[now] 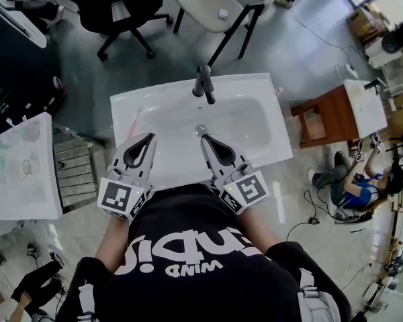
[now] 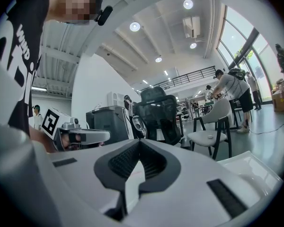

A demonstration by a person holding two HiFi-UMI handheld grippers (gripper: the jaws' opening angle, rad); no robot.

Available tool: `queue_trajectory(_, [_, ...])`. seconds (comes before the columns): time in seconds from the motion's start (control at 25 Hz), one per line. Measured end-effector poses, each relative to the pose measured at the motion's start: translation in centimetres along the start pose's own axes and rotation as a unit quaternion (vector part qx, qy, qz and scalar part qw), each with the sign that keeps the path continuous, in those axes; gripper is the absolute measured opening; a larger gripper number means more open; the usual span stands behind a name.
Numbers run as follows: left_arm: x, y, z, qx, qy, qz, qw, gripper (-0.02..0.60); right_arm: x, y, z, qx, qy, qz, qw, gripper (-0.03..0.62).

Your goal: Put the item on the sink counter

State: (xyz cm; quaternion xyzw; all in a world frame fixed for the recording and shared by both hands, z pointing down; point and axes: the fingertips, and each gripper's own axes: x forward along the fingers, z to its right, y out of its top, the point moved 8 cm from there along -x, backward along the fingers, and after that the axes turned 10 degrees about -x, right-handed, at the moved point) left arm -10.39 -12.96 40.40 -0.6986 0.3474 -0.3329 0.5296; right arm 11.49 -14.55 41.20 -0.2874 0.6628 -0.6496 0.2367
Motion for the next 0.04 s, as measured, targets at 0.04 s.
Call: queue_trajectory(0.04, [-0.03, 0.0, 0.0, 0.0, 0.002, 0.0, 1.0, 0.02, -0.05, 0.01, -0.02, 0.0, 0.0, 0.0, 1.0, 0.018])
